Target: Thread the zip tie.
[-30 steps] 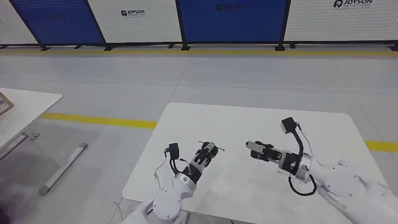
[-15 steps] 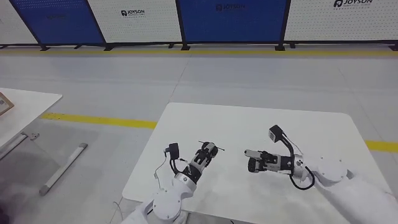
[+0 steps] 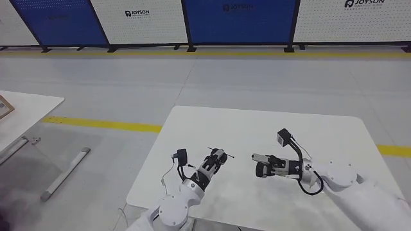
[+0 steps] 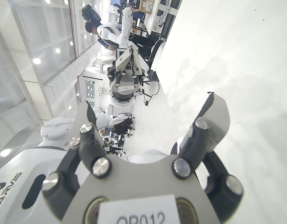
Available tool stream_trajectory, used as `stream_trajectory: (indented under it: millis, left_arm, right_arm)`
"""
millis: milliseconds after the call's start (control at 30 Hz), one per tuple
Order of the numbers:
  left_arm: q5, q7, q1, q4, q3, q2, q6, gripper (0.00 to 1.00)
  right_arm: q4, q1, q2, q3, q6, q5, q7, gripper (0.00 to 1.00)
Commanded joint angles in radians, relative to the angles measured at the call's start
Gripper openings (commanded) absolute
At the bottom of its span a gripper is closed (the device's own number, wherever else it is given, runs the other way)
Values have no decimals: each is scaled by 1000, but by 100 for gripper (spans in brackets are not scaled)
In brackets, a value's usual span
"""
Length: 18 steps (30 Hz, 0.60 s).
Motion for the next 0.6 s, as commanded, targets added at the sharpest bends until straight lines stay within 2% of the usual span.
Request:
stream_trajectory:
  millis: [0,100,433,567]
  left_arm:
    - [-12,-5,-8,2,15,-5,10,0]
    - [5,25,-21,11,30,-13,17,0]
    - [5,26,-22,13,31,-13,18,0]
    - [5,26,-22,13,31,-13,18,0]
  right_arm:
    - [0,0,0,0,0,0,0,100]
    - [0,0,0,0,0,0,0,100]
    - [-1,-2,0,1,1,-1,-5,100]
    - [-8,-3,-11,8,25,-49,23,100]
